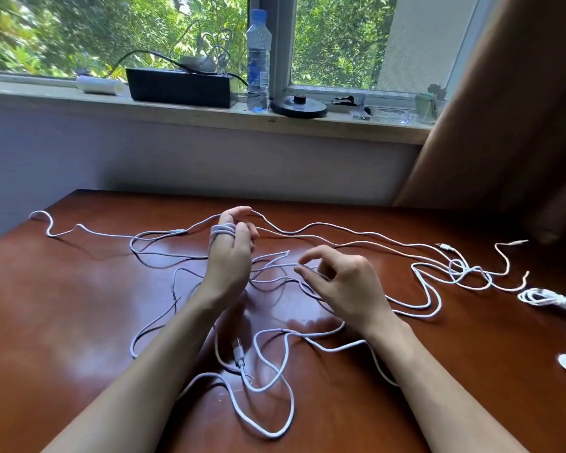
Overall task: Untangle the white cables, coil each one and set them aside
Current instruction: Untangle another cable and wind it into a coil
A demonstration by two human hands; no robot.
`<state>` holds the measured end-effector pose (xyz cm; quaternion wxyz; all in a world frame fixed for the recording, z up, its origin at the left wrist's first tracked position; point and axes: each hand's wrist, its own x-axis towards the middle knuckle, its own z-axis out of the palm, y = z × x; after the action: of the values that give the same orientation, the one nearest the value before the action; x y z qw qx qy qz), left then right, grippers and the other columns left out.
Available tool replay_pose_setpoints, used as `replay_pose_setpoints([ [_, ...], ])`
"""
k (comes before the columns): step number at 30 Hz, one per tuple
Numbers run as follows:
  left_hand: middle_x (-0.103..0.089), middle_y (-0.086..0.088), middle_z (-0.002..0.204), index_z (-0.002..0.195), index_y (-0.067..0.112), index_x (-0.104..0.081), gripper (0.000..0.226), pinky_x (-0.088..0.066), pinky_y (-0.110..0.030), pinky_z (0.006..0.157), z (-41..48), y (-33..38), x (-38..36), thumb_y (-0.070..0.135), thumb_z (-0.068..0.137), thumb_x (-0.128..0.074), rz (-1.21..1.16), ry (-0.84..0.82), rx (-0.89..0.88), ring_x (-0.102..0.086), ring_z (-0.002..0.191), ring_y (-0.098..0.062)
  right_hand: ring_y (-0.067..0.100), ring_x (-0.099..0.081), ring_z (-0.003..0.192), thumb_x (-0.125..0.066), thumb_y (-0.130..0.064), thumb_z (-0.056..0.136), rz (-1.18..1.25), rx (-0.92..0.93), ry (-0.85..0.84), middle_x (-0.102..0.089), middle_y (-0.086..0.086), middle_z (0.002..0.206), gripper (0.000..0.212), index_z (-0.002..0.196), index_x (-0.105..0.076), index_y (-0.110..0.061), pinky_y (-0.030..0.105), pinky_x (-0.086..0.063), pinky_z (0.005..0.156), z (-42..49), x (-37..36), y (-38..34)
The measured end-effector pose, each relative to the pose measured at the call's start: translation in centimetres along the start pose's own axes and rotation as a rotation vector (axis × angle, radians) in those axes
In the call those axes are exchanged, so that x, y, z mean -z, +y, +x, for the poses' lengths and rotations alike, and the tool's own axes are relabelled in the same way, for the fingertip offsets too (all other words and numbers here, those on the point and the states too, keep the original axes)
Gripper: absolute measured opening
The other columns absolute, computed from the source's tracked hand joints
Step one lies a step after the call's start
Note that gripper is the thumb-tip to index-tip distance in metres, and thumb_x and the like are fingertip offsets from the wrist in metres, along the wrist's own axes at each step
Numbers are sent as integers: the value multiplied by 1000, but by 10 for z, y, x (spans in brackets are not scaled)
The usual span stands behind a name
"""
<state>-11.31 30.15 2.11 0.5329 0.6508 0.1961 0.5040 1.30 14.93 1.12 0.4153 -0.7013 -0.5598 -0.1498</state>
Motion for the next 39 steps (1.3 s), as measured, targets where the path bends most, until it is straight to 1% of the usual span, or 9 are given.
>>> replay_pose_setpoints([
  [5, -58, -3, 84, 122, 18, -53, 31, -45, -33, 70, -1, -10, -1, 23, 97, -35, 234, -113, -157, -50, 67, -12, 8, -42, 52, -69, -57, 82, -63, 14, 75, -42, -12, 51, 25, 86, -70, -32, 29, -39, 53, 1, 5, -2],
  [9, -60, -2, 80, 104, 36, -52, 20, -49, -51, 68, -2, -17, 4, 41, 93, -35, 344, -162, -144, -53, 66, -22, 2, -52, 63, -74, -13, 85, 63, 78, 75, -58, -16, 74, 18, 96, -72, -27, 16, -41, 64, 3, 8, -5],
  [12, -58, -5, 72, 96, 35, -53, 20, -46, -54, 61, -2, -15, 8, 44, 91, -37, 306, -187, -108, -49, 59, -23, 11, -56, 70, -68, -1, 90, 71, 141, 108, -63, -8, 86, 21, 105, -72, -16, 23, -48, 70, 5, 11, -4],
  [16, -53, 5, 68, 95, 30, -55, 19, -47, -54, 66, -3, -10, 9, 41, 92, -39, 305, -221, -152, -49, 64, -22, 13, -59, 68, -68, -10, 95, -44, 186, 222, -68, -4, 88, 13, 106, -73, -15, 34, -53, 67, 5, 11, -2],
  [21, -53, 14, 69, 95, 27, -58, 20, -46, -41, 68, -9, -1, 10, 42, 90, -47, 381, -331, -262, -51, 68, -13, 3, -58, 66, -74, -26, 93, -59, 96, 319, -67, -11, 83, 19, 111, -72, -19, 29, -54, 64, 3, 14, -4],
  [29, -50, 8, 52, 74, 25, -53, 20, -42, -34, 55, -12, -6, 7, 42, 83, -57, 650, -330, -235, -45, 51, -11, 6, -41, 50, -63, -63, 86, -170, 5, 320, -38, -15, 54, 39, 81, -69, -24, 29, -43, 50, 4, 16, -1],
  [34, -41, 5, 50, 66, 16, -45, 45, -38, -37, 55, -9, -5, 9, 55, 88, -49, 660, -263, -188, -40, 51, -18, 1, -52, 67, -69, -27, 95, 61, 59, 182, -56, -25, 83, 9, 100, -69, -20, 20, -43, 66, 5, 14, -1],
  [36, -39, 5, 54, 65, 14, -42, 54, -37, -42, 58, -8, -6, 10, 62, 90, -40, 597, -288, -156, -38, 54, -20, -5, -54, 72, -65, -8, 96, 105, 51, 148, -56, -26, 91, 16, 109, -67, -15, 11, -40, 71, 6, 13, -2],
  [39, -40, 7, 48, 62, 14, -49, 58, -31, -39, 55, -9, -6, 7, 63, 90, -38, 368, -337, 3, -35, 48, -16, -11, -52, 73, -65, -11, 97, 92, 36, 137, -53, -27, 88, 18, 114, -64, -14, 5, -36, 71, 5, 11, 0],
])
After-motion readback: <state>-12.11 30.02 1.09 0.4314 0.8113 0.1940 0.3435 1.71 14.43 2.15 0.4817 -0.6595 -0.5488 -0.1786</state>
